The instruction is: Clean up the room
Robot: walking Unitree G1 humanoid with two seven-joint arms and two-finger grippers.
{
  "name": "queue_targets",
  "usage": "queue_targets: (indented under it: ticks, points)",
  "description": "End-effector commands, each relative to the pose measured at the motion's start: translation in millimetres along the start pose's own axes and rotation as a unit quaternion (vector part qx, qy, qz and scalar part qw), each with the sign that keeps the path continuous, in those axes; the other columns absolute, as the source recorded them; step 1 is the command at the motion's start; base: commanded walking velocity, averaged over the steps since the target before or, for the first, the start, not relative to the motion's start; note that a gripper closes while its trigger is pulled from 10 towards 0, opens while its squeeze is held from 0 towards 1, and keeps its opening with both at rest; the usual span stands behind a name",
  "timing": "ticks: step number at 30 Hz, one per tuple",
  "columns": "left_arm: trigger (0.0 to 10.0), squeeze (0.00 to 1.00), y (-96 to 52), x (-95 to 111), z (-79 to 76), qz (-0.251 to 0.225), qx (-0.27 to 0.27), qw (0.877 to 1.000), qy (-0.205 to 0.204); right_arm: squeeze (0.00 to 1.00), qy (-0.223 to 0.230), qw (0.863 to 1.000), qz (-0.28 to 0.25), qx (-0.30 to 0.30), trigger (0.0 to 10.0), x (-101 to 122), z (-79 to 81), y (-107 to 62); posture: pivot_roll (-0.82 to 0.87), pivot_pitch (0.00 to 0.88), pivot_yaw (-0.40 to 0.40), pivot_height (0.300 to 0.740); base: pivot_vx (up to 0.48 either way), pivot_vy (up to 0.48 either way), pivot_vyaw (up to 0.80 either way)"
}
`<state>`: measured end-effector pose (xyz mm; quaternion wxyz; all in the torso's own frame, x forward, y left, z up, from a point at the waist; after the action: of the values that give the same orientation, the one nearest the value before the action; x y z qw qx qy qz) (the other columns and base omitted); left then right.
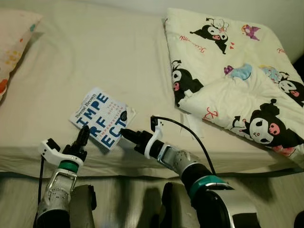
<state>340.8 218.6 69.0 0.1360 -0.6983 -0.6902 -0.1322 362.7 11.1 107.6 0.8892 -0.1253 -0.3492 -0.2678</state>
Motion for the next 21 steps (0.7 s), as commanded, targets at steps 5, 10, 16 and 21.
queue_targets:
  ticks: [5,10,16,21]
  points:
    - [10.0,1.0,-4.5,-13,12.1,0.035,-0.001,0.998,-0.055,0.0,0.014,0.997,0.034,0.067,0.0,-22,31.5,20.6,0.11,0.142,-0.113,0.566,0.0,0.0,0.0]
    - [1.3,0.66,-5.1,-11,13.0,0.047,-0.006,0.998,-0.03,0.0,0.015,0.997,0.04,0.063,0.0,-25,29.6,19.4,0.11,0.141,-0.11,0.566,0.0,0.0,0.0]
    - [0.0,0.06,-5.9,-8,16.6,0.031,0.001,0.999,-0.005,0.0,0.019,0.998,0.035,0.058,0.0,-24,28.3,19.1,0.12,0.14,-0.106,0.566,0.0,0.0,0.0]
    - [0.0,0.0,-6.5,-4,16.9,0.012,-0.002,1.0,0.003,0.0,0.022,0.998,0.033,0.054,0.0,-24,27.5,18.9,0.12,0.143,-0.108,0.566,0.0,0.0,0.0]
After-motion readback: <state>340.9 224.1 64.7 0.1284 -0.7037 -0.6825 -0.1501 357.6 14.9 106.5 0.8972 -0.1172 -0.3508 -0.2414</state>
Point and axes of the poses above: a point about 5 cm out from each wrist's last joint towards the gripper, its own y axis pointing out of the wrist towards the gripper, its own x axis along the axis of the wrist's last joint, z = x × y, the point moved 3 cm from there along y, pointing out of the wrist towards the gripper, and after that the axes turned 8 degrees about -y, right-handed, at the moved point
